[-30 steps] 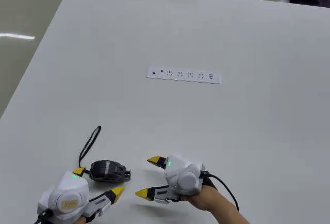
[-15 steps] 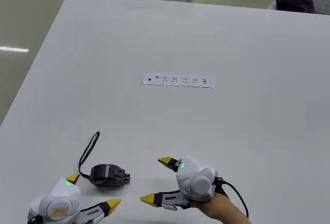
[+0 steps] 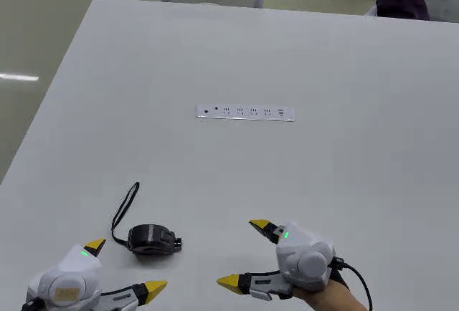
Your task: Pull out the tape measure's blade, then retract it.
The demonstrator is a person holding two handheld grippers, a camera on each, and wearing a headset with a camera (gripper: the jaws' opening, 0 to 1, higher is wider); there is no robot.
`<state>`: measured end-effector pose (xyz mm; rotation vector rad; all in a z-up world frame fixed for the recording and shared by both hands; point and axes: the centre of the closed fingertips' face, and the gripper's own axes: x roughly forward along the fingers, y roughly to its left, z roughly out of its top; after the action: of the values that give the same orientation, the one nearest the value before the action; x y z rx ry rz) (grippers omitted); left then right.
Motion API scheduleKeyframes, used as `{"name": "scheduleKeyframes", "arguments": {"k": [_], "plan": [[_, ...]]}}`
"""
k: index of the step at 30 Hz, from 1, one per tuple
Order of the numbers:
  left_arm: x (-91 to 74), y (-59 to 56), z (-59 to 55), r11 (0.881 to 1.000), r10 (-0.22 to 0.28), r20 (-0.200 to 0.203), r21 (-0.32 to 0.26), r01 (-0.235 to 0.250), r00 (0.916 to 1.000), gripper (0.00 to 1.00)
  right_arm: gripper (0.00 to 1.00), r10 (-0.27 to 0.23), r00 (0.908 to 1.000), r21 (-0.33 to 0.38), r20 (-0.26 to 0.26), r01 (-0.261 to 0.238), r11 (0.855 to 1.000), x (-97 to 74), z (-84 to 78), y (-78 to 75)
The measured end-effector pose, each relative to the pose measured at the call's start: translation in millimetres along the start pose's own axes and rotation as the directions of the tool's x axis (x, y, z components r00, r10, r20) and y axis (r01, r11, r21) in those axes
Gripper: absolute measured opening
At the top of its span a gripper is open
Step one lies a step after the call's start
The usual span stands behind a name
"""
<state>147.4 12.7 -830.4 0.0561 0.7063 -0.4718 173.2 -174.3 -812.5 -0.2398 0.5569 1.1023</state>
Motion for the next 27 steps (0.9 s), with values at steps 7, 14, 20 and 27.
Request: {"name": "scheduleKeyframes", "arguments": {"k": [7, 14, 20, 27], "plan": [[-8.3, -0.9, -3.6, 1.0, -0.012, -0.005, 0.017, 0.012, 0.9999, 0.95, 0.84, -0.036, 0.9993, 0.026, -0.007, 0.036, 0.999, -21.1, -13.9, -4.6], [-16.1, -0.2, -4.6, 0.999, -0.013, -0.004, 0.029, 0.013, 0.9999, 0.99, 0.9, -0.061, 0.9981, 0.026, -0.005, 0.061, 0.998, -37.3, -19.5, -3.3], [-20.8, -5.5, -2.9, 0.997, -0.033, -0.006, 0.064, 0.034, 0.9994, 0.99, 0.93, -0.083, 0.9965, 0.019, -0.009, 0.083, 0.996, -50.3, -22.8, -5.7], [-25.0, -10.7, -4.9, 0.993, -0.061, -0.01, 0.096, 0.062, 0.9981, 0.99, 0.95, -0.103, 0.9946, 0.032, -0.007, 0.103, 0.994, -62.5, -25.9, -7.8]]}}
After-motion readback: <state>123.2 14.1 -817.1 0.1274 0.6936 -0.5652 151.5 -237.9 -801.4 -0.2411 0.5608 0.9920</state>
